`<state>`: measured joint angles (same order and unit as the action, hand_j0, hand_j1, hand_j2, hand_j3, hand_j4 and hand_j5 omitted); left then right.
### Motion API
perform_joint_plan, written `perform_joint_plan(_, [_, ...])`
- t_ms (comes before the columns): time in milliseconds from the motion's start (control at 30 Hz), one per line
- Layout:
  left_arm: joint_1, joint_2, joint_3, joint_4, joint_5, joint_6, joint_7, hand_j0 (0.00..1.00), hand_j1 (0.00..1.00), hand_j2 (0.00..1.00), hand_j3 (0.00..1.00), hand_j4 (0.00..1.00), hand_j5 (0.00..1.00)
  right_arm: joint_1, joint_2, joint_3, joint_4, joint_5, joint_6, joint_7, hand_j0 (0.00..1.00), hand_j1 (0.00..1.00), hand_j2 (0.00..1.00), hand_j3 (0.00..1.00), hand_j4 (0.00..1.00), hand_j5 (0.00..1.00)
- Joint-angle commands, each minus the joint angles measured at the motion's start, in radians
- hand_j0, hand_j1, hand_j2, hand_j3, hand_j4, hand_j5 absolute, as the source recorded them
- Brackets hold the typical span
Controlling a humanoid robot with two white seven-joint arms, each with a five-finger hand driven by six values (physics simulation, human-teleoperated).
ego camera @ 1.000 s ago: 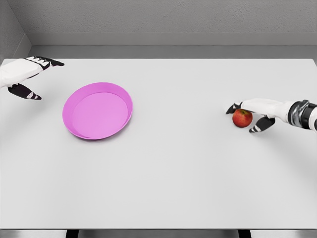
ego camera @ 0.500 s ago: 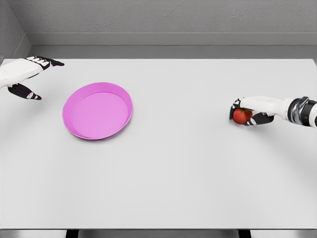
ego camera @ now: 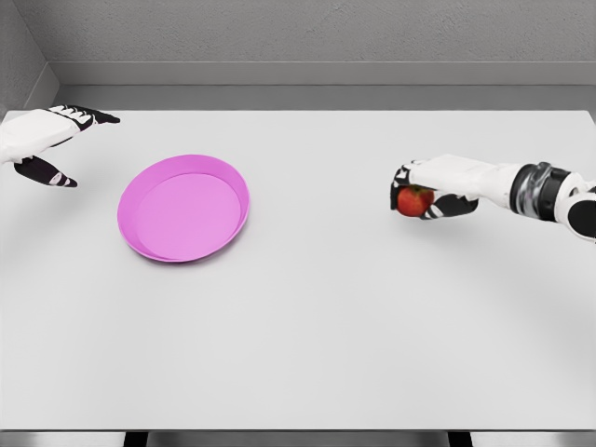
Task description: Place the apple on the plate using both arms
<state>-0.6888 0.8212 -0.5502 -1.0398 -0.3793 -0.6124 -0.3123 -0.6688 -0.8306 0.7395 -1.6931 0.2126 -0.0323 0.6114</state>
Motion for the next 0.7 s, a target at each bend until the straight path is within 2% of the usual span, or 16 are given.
perform_joint_plan(0, [0.0,0.001,0.001,0.0,0.007,0.002,-0.001,1.0,1.0,1.0,1.0,1.0,1.0,0.0,0.028,0.001,-0.034,-0.001,-0.001,-0.001,0.42,0.42,0.42,0.42,0.42,0.42])
perform_joint_plan(300, [0.0,0.001,0.001,0.0,0.007,0.002,0.001,1.0,1.0,1.0,1.0,1.0,1.0,-0.02,0.159,0.044,-0.036,-0.001,0.0,-0.001,0.42,0.42,0.42,0.42,0.42,0.42])
perform_joint_plan(667, [0.0,0.001,0.001,-0.002,0.007,0.002,-0.001,1.0,1.0,1.0,1.0,1.0,1.0,-0.038,0.214,0.087,-0.036,0.001,0.003,-0.001,0.42,0.42,0.42,0.42,0.42,0.42])
